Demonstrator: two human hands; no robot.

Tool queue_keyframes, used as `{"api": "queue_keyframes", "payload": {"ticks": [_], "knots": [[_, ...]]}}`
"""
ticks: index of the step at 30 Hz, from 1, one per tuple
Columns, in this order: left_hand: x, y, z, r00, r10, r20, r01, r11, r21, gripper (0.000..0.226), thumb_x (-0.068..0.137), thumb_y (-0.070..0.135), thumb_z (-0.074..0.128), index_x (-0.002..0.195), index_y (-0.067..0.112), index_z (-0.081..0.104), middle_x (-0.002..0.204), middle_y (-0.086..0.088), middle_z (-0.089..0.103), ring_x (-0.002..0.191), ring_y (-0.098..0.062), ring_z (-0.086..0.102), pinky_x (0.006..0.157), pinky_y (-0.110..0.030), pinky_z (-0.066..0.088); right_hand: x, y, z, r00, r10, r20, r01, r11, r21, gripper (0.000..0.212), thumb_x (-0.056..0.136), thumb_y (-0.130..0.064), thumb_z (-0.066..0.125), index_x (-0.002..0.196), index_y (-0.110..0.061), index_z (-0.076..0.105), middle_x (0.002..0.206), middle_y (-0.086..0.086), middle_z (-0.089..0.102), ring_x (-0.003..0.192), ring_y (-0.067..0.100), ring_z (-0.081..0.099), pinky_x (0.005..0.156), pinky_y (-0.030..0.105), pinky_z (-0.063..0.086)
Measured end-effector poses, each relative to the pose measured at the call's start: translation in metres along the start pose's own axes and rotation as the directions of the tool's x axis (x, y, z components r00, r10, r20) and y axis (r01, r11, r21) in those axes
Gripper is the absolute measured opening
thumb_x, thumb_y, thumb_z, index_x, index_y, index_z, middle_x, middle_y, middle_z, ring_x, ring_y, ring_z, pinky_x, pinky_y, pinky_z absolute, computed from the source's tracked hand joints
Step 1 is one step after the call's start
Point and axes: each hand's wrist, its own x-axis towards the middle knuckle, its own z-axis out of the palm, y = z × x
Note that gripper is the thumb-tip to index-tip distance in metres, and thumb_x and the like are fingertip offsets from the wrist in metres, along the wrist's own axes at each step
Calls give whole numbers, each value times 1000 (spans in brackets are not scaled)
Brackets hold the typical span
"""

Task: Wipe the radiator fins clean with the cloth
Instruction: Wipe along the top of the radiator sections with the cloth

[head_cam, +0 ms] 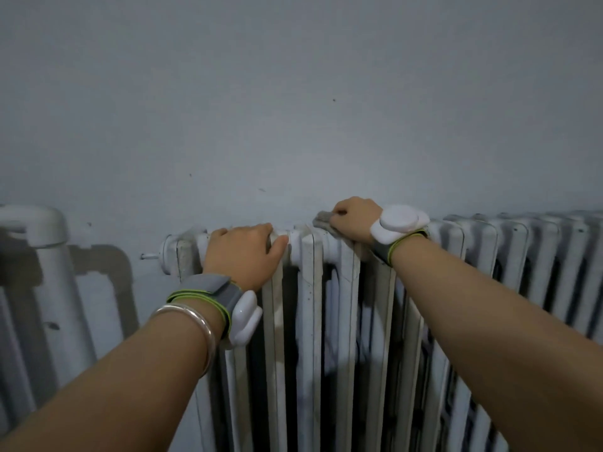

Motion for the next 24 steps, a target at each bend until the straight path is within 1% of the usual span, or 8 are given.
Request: {"api": "queue_keyframes", "payload": {"ticks": [4,8,11,14,16,19,21,24], "knots": [[2,-2,3,1000,8,3,-8,1000,2,42,95,52,27,95,21,56,89,1,66,90,-24,62,90,-38,37,-14,-4,1,998,-2,-64,3,1000,28,30,92,-20,45,114,-12,64,116,11,64,104,31,57,85,31,46],[2,-2,4,1000,11,9,-11,1000,3,42,96,51,26,100,21,56,93,0,66,93,-24,61,94,-40,37,-26,-4,5,992,6,-122,3,998,69,30,93,-19,44,115,-11,63,115,11,64,104,30,56,78,28,41],[1,-1,2,1000,12,7,-12,1000,-1,38,96,49,28,89,20,51,91,-1,66,89,-23,60,93,-39,39,-33,-3,14,978,13,-208,11,993,114,27,91,-15,45,109,-9,65,104,13,66,97,30,58,74,30,43],[0,0,0,999,7,31,-7,1000,10,40,97,49,27,94,18,53,97,-1,65,95,-23,59,97,-40,36,-39,0,26,946,0,-325,53,987,152,25,91,-15,47,106,-10,67,96,14,65,92,31,58,77,36,47],[0,0,-1,999,7,38,-7,1000,13,41,97,49,27,97,18,54,100,-1,65,97,-23,58,98,-40,36,-43,2,34,921,-21,-389,82,987,140,25,92,-14,48,107,-10,67,95,14,64,92,31,57,77,36,45],[-2,1,-2,999,9,37,-9,1000,22,43,97,49,26,102,18,55,103,-1,65,98,-22,58,99,-41,36,-50,5,47,852,-73,-519,168,976,138,25,91,-10,51,110,-6,66,100,15,66,96,32,58,84,32,41],[-3,1,-2,999,7,39,-8,1000,24,43,97,49,25,105,18,55,105,-1,64,100,-22,58,100,-41,35,-55,7,54,806,-86,-586,216,964,156,29,89,-13,49,111,-5,66,105,15,67,101,31,59,91,29,39],[-4,2,-4,999,7,37,-8,1000,21,43,98,48,26,103,18,55,105,-1,64,99,-22,58,100,-41,35,-62,9,63,783,-85,-616,233,959,163,31,91,-15,48,117,-8,64,113,11,64,109,28,56,98,29,39]]}}
